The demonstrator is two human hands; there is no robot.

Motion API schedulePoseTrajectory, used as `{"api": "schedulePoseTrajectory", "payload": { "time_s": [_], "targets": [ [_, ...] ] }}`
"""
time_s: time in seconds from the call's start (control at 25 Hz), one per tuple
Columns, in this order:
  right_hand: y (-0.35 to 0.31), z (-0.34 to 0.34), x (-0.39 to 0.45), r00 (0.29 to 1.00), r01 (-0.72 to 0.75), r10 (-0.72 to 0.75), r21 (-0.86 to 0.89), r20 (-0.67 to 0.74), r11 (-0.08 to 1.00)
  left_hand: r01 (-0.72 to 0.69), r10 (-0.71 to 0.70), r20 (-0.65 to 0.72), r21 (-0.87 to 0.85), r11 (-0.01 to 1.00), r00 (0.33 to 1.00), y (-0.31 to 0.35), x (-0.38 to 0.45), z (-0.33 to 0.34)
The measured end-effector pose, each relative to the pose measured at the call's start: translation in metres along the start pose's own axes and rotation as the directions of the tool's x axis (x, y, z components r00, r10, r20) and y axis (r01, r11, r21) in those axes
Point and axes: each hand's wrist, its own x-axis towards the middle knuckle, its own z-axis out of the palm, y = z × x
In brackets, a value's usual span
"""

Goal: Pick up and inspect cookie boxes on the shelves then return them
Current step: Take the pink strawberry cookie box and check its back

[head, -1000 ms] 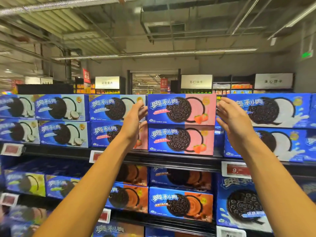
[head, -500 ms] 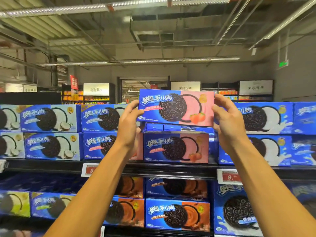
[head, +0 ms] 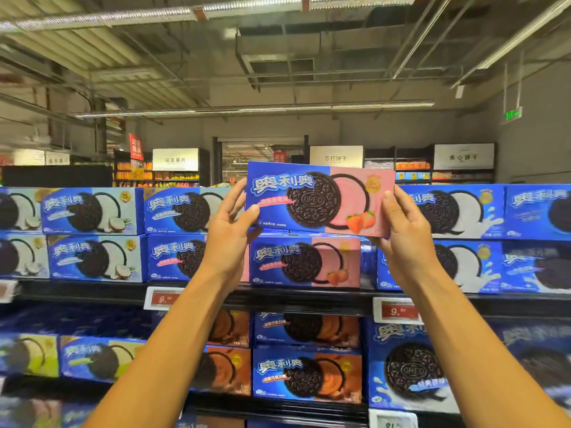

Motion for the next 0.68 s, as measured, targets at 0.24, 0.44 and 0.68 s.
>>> {"api": "schedulePoseTrajectory", "payload": {
  "time_s": [0.24,0.44,0.68],
  "targets": [
    [-0.005,-0.02,-0.021,0.996,-0.071,0.068,0.055,0.052,0.996,0.093,-0.09,0.025,-0.179,0.979,0.996,-0.003,-0.029,0.004],
    [0.0,-0.028,-0.039,0.971,-0.233,0.206,0.282,0.124,0.931,0.199,-0.154,0.134,-0.455,0.868,0.979,-0.002,-0.054,0.012],
    [-0.006,-0.034,-0.05,0.957,-0.267,0.202,0.358,0.21,0.895,0.249,-0.222,0.114,-0.504,0.827,0.968,-0.006,-0.064,0.008]
  ]
}}
